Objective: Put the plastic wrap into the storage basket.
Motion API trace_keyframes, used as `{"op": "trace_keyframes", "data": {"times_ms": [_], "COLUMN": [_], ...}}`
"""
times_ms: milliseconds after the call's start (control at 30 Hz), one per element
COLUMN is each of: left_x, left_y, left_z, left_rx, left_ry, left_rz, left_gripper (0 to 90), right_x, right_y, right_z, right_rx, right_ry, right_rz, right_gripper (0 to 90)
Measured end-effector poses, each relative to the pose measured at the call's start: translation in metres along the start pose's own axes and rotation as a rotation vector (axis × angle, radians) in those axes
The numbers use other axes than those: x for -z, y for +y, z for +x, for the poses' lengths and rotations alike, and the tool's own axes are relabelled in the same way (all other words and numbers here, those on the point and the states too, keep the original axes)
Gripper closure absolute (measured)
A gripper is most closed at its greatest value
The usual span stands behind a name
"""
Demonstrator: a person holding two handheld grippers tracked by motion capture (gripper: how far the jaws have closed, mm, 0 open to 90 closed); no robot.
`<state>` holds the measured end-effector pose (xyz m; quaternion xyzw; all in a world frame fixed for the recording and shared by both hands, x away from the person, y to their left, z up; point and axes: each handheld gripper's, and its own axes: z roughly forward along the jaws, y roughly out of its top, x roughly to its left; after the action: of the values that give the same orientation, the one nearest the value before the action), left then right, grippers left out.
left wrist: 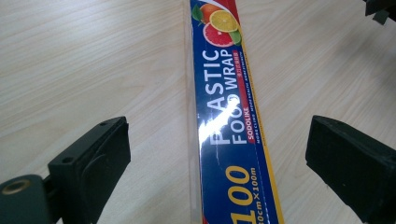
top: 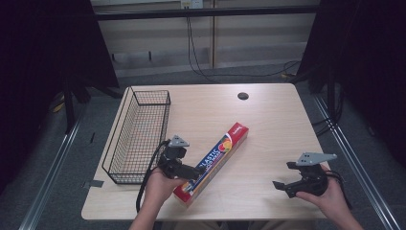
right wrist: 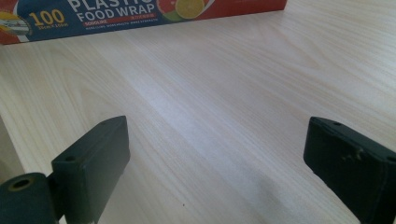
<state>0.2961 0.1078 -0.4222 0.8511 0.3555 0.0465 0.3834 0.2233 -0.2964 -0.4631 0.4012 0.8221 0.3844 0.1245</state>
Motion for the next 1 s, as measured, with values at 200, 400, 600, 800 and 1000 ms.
{"op": "trace_keyframes", "data": {"times_ms": [200,400,600,800,1000], "left_x": [-0.005,-0.015,-0.018,-0.031,-0.045], "left_y": [0.005,0.007,0.009,0.016,0.024], "left_z": [-0.001,-0.007,-0.011,-0.017,-0.017], "left_rx": [-0.004,-0.028,-0.032,-0.043,-0.038], "left_ry": [-0.024,-0.052,-0.056,-0.071,-0.074], "left_rz": [0.031,0.069,0.079,0.108,0.149], "left_gripper": [6.6,6.7,6.4,6.5,8.2], "right_x": [0.001,0.004,0.002,0.003,0.002], "right_y": [-0.001,0.001,0.004,0.006,0.007], "right_z": [0.002,-0.001,-0.003,-0.006,-0.008], "right_rx": [0.016,0.028,0.006,-0.010,-0.008], "right_ry": [0.005,-0.044,-0.036,-0.012,-0.018], "right_rz": [-0.010,-0.061,-0.031,-0.043,-0.045], "right_gripper": [5.6,2.7,2.6,2.6,2.9]}}
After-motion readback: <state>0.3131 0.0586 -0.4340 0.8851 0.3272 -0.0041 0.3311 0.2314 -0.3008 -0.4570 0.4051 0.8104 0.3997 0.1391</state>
